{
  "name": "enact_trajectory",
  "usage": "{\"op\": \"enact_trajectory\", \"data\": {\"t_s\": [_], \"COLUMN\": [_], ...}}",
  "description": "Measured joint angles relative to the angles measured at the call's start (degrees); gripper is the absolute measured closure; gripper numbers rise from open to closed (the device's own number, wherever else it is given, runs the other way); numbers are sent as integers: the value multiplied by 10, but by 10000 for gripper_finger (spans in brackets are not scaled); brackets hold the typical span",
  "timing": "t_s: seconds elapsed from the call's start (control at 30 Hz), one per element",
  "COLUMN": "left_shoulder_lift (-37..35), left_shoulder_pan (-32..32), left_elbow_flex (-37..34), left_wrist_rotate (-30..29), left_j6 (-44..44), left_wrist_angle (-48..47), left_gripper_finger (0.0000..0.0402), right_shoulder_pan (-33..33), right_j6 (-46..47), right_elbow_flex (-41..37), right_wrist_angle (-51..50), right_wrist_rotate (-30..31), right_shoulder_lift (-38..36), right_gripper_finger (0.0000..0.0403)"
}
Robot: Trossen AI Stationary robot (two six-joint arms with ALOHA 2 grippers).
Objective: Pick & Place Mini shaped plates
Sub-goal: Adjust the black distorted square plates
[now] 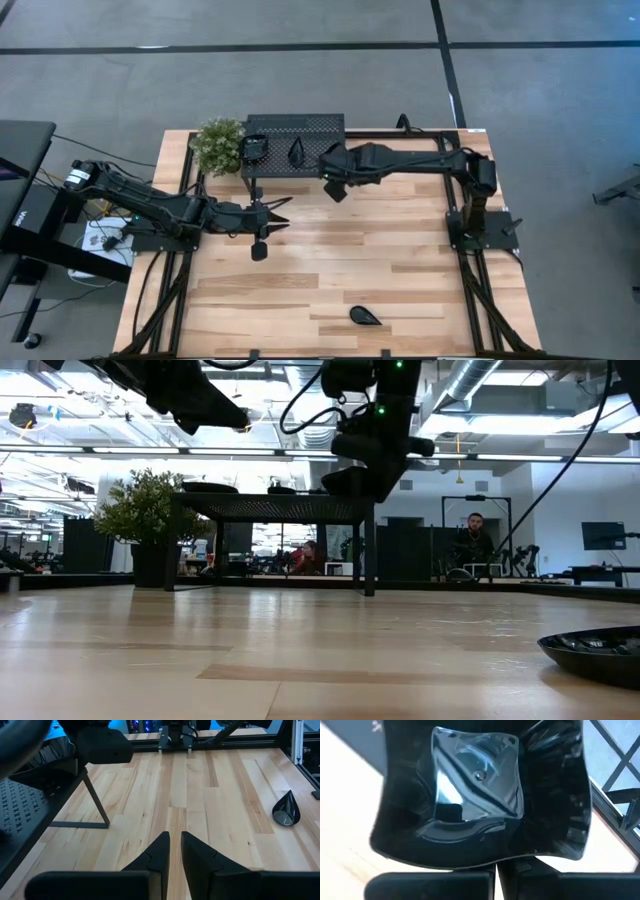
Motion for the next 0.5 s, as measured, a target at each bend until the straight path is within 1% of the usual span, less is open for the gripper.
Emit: {"op": "enact_trajectory", "data": {"t_s": [0.2, 0.5], "left_shoulder_lift": [0, 0], "left_shoulder_pan": [0, 0], "left_elbow_flex": [0, 0], "left_wrist_rotate": [0, 0], "left_j6": [0, 0], "left_wrist_angle": [0, 0], "left_gripper_finger": [353, 353], "right_shoulder_pan": [-11, 12], "right_j6": [-24, -35], "right_elbow_flex": [0, 0], "right_wrist_angle": [11, -1], "right_wrist_rotate": [0, -2], "right_shoulder_lift": [0, -11], "right_gripper_finger": [403, 403]}}
